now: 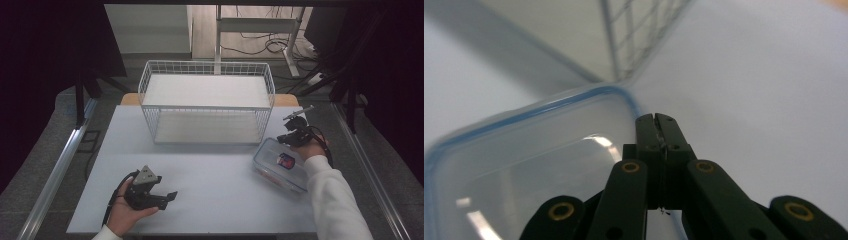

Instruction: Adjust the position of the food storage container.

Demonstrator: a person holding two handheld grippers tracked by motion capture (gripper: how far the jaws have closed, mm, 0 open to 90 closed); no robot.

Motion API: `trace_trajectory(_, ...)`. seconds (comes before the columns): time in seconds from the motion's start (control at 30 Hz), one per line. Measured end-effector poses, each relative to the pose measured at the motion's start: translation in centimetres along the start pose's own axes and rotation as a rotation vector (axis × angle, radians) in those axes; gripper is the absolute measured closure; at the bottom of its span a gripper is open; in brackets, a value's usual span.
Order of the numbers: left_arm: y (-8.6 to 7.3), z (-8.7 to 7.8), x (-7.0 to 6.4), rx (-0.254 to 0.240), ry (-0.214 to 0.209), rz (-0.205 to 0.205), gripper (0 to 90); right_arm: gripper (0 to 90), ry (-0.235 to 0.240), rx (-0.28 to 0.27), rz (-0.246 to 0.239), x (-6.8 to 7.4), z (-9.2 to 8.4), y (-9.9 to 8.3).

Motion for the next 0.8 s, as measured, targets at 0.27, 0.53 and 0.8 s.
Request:
trace_trajectory(0.27, 0.0, -0.1, 0.1, -0.002, 0.000, -0.005, 21.7, 89.0, -0.036, 0.038, -0.009, -1.0, 1.0, 0.0)
trace_trajectory(0.53, 0.0, 0.0, 0.1, 0.001, 0.001, -0.006, 21.7, 89.2, -0.036, 0.052, -0.018, -1.2, 1.3, -0.2)
trace_trajectory(0.8, -0.1, 0.1, 0.0, 0.011, -0.005, -0.003, 21.7, 89.2, 0.006, 0.067, -0.079, 0.5, 1.0, -0.6)
Point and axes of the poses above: each handheld gripper's, and its own axes: z roughly forward along the jaws, y roughly out of its top, x roughly to its left, the point moved 7 cm from there along z, roughly forward along the jaws, and after that the axes turned 9 degrees about -x, right-handed, at the moved point
